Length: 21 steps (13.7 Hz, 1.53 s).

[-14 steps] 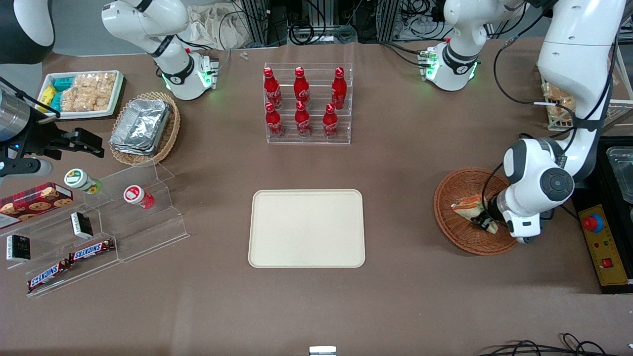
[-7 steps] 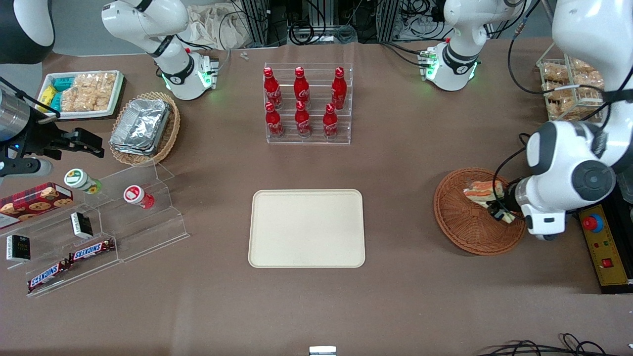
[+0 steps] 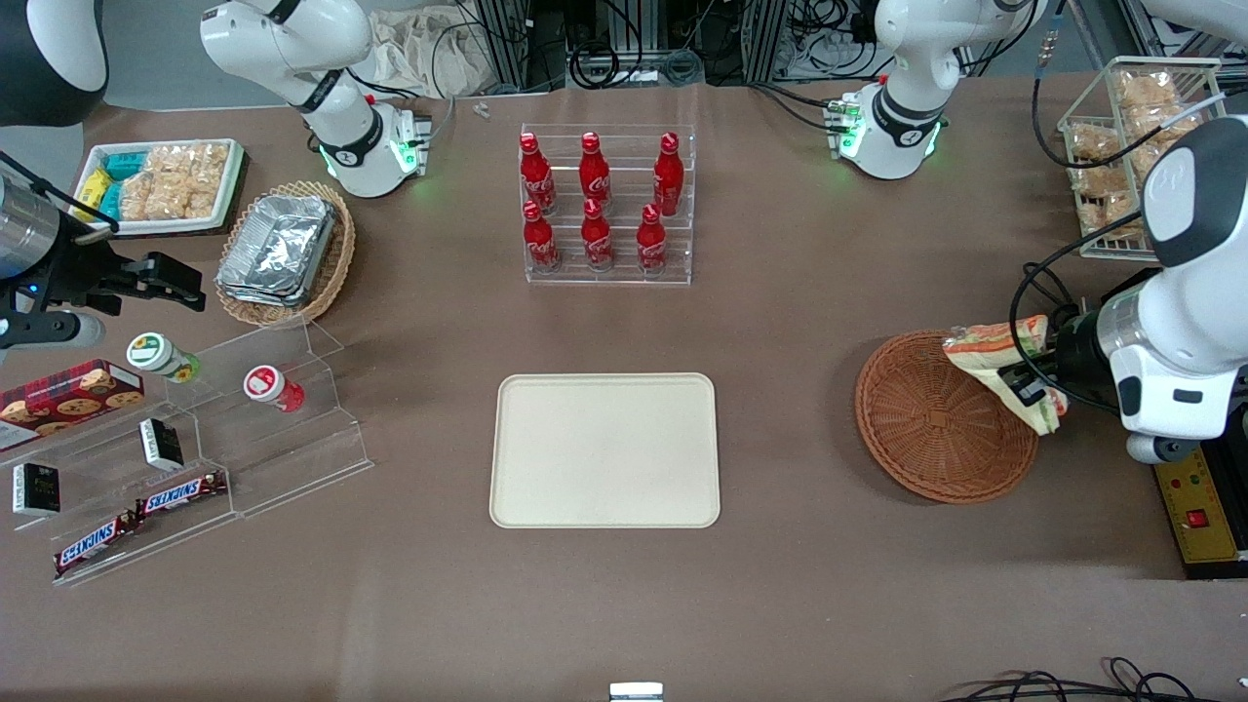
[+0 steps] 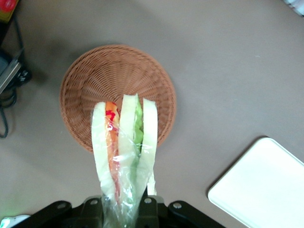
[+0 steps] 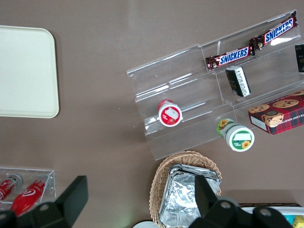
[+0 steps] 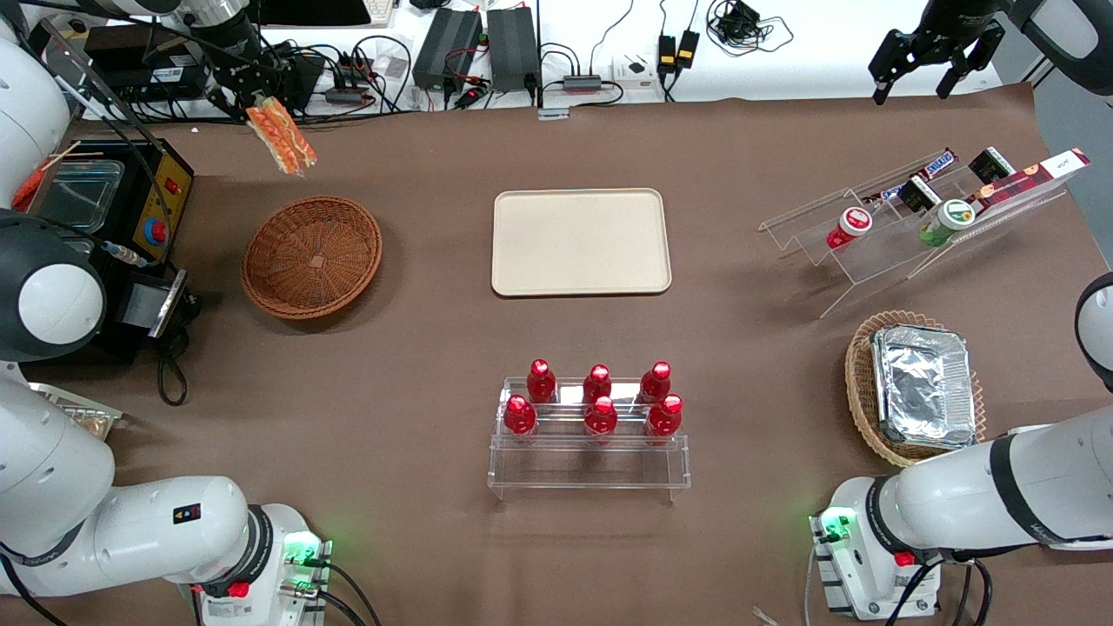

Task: Place sandwich from basket to tray
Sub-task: 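Lift the sandwich out of the basket and carry it toward the tray, then lower the sandwich onto the cream tray and open the left gripper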

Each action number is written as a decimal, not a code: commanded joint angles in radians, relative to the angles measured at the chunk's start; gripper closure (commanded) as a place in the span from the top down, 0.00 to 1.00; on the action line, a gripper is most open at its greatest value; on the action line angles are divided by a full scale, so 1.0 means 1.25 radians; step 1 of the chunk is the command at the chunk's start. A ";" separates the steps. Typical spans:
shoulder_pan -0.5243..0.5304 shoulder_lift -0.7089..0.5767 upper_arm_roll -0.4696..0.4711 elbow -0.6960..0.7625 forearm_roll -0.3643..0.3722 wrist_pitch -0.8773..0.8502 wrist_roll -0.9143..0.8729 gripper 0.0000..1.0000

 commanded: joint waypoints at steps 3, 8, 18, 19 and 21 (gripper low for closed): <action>-0.013 0.024 -0.129 0.027 0.020 -0.010 0.114 0.00; -0.220 0.156 -0.139 0.029 0.179 0.045 0.101 0.00; -0.326 0.424 -0.137 0.024 0.236 0.420 0.086 0.04; -0.326 0.447 -0.136 0.020 0.239 0.455 0.089 0.04; -0.327 0.478 -0.135 0.020 0.242 0.485 0.089 0.04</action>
